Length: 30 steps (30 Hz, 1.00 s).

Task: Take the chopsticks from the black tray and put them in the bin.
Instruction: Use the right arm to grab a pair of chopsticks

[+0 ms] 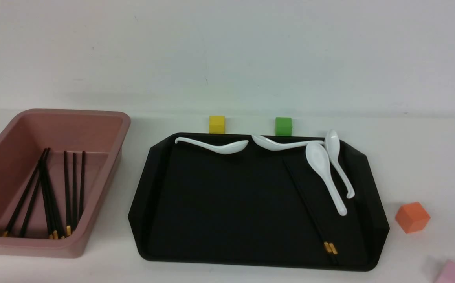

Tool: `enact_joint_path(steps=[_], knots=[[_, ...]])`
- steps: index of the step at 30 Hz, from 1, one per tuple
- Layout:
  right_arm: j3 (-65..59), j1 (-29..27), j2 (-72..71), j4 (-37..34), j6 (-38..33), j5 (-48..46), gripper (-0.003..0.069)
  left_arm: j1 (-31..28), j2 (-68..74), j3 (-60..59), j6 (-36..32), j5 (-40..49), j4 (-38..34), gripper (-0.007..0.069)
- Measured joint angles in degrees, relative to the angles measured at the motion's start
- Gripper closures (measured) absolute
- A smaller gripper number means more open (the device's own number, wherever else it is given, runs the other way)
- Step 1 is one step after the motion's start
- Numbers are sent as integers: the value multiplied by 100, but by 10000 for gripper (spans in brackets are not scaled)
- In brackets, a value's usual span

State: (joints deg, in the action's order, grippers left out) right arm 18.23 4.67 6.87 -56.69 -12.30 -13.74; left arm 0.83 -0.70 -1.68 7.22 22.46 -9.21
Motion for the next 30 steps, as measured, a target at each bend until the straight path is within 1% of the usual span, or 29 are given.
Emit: enact_joint_path(steps=[1, 2, 4, 5, 6, 7, 10, 11, 14, 17, 18, 19, 21, 23, 27, 30], knots=[[280, 0, 301, 126, -317, -25, 659, 0, 0, 0, 0, 0, 0, 386], [592, 0, 706, 345, -601, -148, 666, 0, 0, 0, 0, 0, 0, 386], [1113, 0, 1631, 727, -825, -682, 661, 0, 0, 0, 0, 0, 0, 386], [1113, 0, 1631, 727, -825, -682, 661, 0, 0, 0, 0, 0, 0, 386], [1342, 0, 2306, 1045, -819, -1162, 658, 0, 0, 0, 0, 0, 0, 386], [1446, 0, 2841, 1209, -774, -1539, 657, 0, 0, 0, 0, 0, 0, 386], [1553, 0, 3976, 1603, -607, -2252, 657, 0, 0, 0, 0, 0, 0, 386], [1616, 0, 4652, 1727, -542, -2603, 657, 0, 0, 0, 0, 0, 0, 386], [1833, 0, 5864, 1849, -579, -3059, 657, 0, 0, 0, 0, 0, 0, 386], [2309, 0, 7153, 1841, -867, -3420, 657, 0, 0, 0, 0, 0, 0, 386], [2343, 0, 7227, 1841, -884, -3444, 657, 0, 0, 0, 0, 0, 0, 386], [2632, 21, 7750, 1841, -990, -3615, 657, 0, 0, 0, 0, 0, 0, 386], [2955, 114, 8231, 1883, -1051, -3759, 657, 0, 0, 0, 0, 0, 0, 386], [3426, 392, 8725, 2198, -919, -3809, 657, 0, 0, 0, 0, 0, 0, 386], [4042, 851, 9160, 2964, -144, -3708, 657, 0, 0, 0, 0, 0, 0, 386], [4514, 1187, 9367, 3757, 610, -3620, 654, 0, 0, 0, 0, 0, 0, 386]])
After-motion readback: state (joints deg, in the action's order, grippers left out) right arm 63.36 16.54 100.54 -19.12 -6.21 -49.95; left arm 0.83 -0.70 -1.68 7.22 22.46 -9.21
